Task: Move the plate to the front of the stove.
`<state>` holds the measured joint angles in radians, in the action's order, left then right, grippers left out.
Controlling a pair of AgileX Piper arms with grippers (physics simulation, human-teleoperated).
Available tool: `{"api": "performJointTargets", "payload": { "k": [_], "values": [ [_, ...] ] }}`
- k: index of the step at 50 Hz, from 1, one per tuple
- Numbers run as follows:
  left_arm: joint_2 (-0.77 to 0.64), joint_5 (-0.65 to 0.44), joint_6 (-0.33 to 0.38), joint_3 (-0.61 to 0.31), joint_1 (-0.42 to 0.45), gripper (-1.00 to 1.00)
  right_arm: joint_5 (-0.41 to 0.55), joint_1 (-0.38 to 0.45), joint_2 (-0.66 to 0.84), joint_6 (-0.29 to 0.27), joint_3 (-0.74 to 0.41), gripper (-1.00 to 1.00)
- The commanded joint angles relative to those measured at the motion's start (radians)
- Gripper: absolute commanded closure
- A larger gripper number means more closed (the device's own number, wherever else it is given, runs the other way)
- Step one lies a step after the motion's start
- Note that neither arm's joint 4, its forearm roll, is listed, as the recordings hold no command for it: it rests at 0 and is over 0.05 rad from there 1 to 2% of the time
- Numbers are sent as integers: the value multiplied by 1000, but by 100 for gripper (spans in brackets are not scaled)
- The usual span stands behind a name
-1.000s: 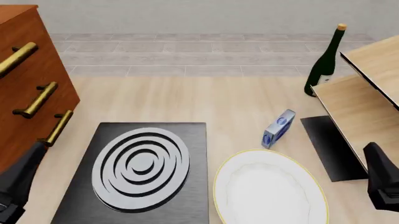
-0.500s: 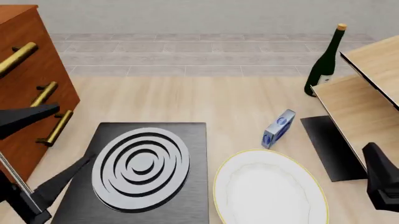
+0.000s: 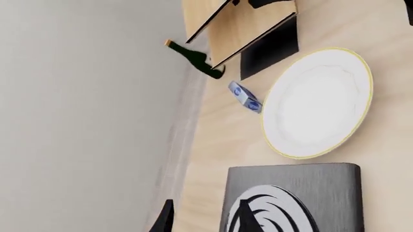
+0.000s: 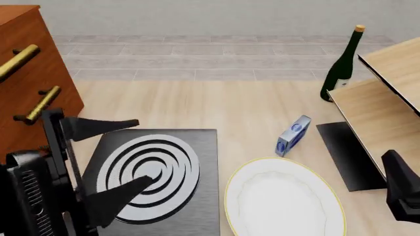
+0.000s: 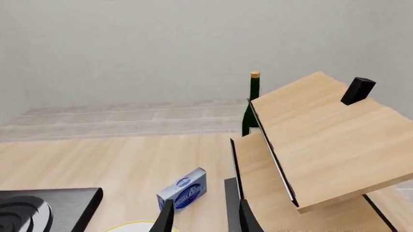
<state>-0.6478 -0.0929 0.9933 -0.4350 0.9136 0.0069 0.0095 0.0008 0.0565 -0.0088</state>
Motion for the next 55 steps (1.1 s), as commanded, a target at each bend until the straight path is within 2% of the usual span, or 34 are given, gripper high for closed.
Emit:
{"api": "performJointTargets", "payload": {
  "k": [1,11,31,42,55],
  "values": [
    [-74,-10,103,-15,56,-100,1,0,0,7,-3,-100],
    [-154,14,153,2,105,-100,4,11,0,13,-4,-100],
    [-453,179,153,-87,268,-100,-1,17,0,19,-1,-100],
    [-544,220,172,-99,323,-100,-3,9,0,28,-5,-100],
    [-633,255,149,-130,370,-100,-9,10,0,35,1,-100]
  ]
}}
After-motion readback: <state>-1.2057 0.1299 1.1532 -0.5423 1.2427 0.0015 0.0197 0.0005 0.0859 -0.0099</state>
